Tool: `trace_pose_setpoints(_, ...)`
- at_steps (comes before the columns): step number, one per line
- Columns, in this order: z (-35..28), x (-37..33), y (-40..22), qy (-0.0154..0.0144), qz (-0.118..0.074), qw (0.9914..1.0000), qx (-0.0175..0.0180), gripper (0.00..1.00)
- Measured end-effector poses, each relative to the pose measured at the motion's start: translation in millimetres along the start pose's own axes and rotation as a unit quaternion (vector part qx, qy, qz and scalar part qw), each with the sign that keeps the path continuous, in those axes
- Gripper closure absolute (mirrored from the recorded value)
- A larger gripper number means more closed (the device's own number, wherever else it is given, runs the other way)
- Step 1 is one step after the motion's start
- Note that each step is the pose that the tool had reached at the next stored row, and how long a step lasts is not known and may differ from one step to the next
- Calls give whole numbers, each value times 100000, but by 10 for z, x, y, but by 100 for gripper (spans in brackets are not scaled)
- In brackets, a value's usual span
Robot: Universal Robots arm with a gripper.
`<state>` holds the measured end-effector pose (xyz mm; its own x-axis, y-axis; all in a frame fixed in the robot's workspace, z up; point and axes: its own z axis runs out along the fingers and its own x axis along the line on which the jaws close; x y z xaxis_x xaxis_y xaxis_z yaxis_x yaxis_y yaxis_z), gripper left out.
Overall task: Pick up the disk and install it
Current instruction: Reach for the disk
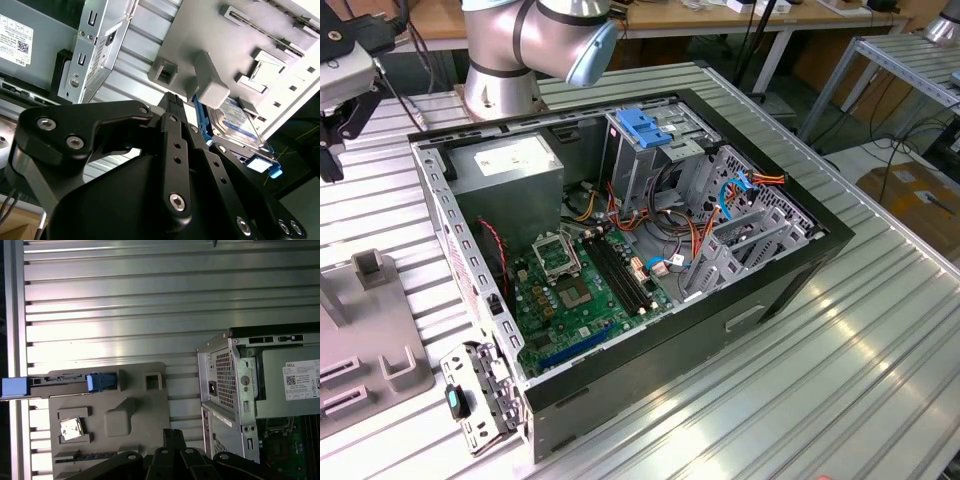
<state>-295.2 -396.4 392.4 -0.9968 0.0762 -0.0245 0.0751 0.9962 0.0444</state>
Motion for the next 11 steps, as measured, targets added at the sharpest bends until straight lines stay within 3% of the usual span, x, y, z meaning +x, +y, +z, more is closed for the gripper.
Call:
trace_pose_setpoints(8,2,223,-16,-3,3,100000,-1,89)
trace_pose_setpoints(11,4,352,-26,-2,0,100000,0,89)
